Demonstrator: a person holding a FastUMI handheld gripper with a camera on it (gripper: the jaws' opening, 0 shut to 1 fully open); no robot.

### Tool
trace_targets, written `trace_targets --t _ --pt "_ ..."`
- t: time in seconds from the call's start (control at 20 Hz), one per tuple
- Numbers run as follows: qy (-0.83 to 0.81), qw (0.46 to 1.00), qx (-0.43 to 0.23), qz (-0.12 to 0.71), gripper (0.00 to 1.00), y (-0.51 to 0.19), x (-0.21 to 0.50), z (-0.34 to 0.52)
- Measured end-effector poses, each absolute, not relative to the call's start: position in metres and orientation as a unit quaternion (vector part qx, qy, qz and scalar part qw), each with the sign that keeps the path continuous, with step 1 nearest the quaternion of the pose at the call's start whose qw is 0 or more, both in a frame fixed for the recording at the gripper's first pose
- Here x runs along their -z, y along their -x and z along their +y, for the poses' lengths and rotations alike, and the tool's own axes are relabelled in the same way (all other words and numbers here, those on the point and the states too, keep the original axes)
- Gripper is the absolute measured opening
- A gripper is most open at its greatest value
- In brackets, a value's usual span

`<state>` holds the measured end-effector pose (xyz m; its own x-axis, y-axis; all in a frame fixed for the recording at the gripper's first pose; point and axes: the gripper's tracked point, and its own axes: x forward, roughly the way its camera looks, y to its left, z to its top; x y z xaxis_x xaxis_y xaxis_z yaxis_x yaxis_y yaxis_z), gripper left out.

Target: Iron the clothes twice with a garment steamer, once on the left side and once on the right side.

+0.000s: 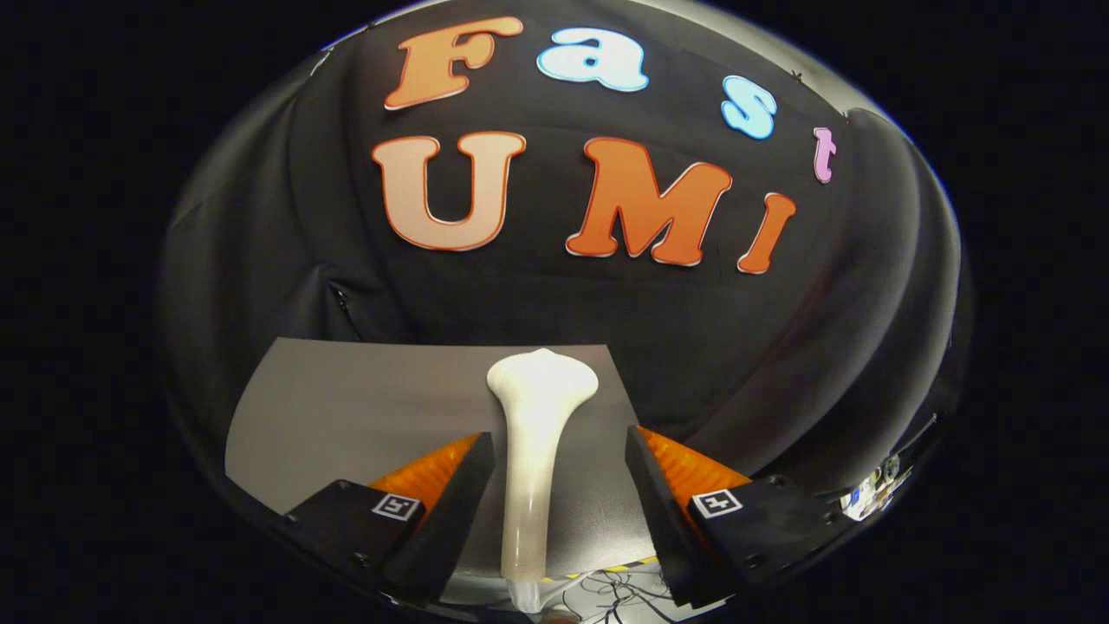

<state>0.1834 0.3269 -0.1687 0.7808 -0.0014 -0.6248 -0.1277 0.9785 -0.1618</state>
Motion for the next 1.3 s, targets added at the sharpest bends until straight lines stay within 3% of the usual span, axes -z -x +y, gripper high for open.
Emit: trace_targets --t 0.15,0.3,0.65,0.8,0.95,1.0,1.3 --pt "0.08 0.926 -0.025 0.369 0.97 -0.194 0.196 0.331" --pt "0.059 0.913 -0.02 0.403 0.87 -0.194 0.217 0.332" --pt "0.057 0.898 -0.021 0.437 0.8 -0.203 0.242 0.341" --pt "0.049 0.894 -0.02 0.445 0.67 -0.204 0.247 0.342" --pt "0.048 0.885 -0.01 0.463 0.66 -0.2 0.259 0.337" --pt "0.043 0.883 -0.009 0.467 0.54 -0.201 0.261 0.336" --pt "0.04 0.893 -0.013 0.449 0.44 -0.2 0.253 0.333"
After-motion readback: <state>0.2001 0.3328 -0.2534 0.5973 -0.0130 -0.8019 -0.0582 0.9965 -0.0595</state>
